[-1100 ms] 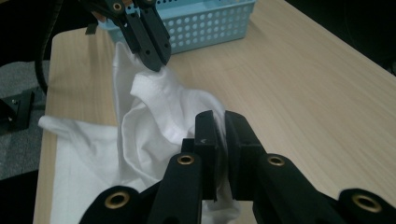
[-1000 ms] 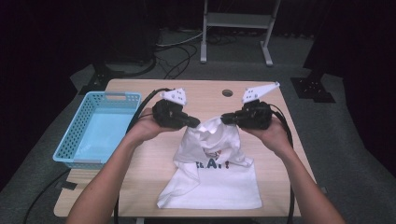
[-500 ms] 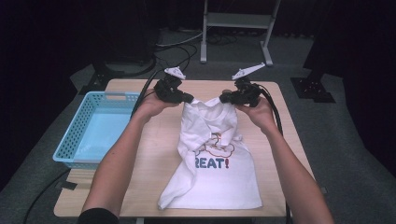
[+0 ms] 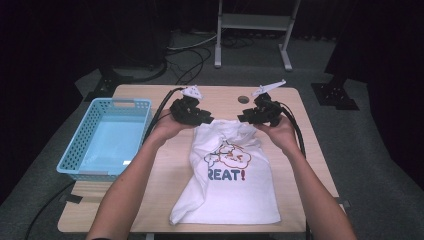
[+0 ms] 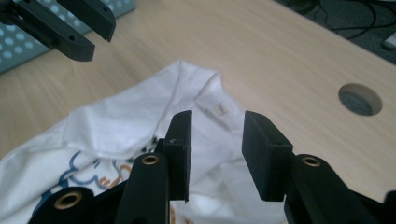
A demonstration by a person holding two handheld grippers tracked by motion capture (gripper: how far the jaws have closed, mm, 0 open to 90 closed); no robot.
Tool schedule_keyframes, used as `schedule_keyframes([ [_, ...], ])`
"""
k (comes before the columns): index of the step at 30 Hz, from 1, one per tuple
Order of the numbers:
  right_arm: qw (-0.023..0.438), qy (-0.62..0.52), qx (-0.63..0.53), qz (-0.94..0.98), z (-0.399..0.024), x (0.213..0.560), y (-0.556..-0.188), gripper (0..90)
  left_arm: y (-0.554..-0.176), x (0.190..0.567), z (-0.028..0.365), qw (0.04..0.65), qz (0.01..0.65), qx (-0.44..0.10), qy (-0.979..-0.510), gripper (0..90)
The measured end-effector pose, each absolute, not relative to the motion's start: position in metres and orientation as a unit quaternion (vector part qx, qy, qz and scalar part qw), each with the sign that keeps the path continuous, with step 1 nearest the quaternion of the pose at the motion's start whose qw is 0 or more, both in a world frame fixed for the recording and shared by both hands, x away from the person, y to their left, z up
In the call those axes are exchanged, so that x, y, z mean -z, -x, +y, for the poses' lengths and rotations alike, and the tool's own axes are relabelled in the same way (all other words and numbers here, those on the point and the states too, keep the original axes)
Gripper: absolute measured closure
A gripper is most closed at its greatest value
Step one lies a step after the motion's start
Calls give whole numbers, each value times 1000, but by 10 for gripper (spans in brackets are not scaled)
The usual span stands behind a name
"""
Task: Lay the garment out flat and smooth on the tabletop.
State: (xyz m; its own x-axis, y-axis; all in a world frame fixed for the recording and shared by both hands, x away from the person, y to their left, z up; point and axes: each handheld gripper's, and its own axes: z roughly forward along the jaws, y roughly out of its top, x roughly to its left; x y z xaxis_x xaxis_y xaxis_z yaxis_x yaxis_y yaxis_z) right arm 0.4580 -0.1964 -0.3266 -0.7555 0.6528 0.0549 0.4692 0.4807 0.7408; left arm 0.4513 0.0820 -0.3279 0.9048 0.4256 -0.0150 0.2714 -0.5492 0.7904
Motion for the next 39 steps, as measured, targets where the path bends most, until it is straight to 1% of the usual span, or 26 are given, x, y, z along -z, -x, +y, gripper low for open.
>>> schedule_keyframes([
  [14, 93, -315, -373, 868, -197, 359, -389, 540, -372, 374, 78, 440, 169, -74, -879, 636],
  [17, 92, -306, -370, 872, -193, 367, -373, 520, -356, 383, 76, 435, 162, -74, -882, 612],
  [23, 78, -303, -359, 879, -186, 387, -349, 471, -331, 400, 72, 414, 146, -69, -896, 599],
  [24, 78, -303, -359, 879, -186, 387, -349, 471, -331, 400, 72, 414, 146, -69, -896, 596],
  [26, 69, -294, -345, 889, -184, 398, -335, 460, -322, 407, 70, 403, 140, -59, -903, 592],
  [32, 67, -291, -342, 891, -186, 410, -319, 450, -314, 412, 70, 389, 133, -54, -910, 591],
  [38, 63, -294, -325, 897, -190, 425, -309, 431, -306, 411, 70, 390, 132, -59, -909, 574],
  [39, 71, -290, -330, 896, -191, 428, -305, 422, -303, 411, 71, 396, 136, -61, -906, 572],
])
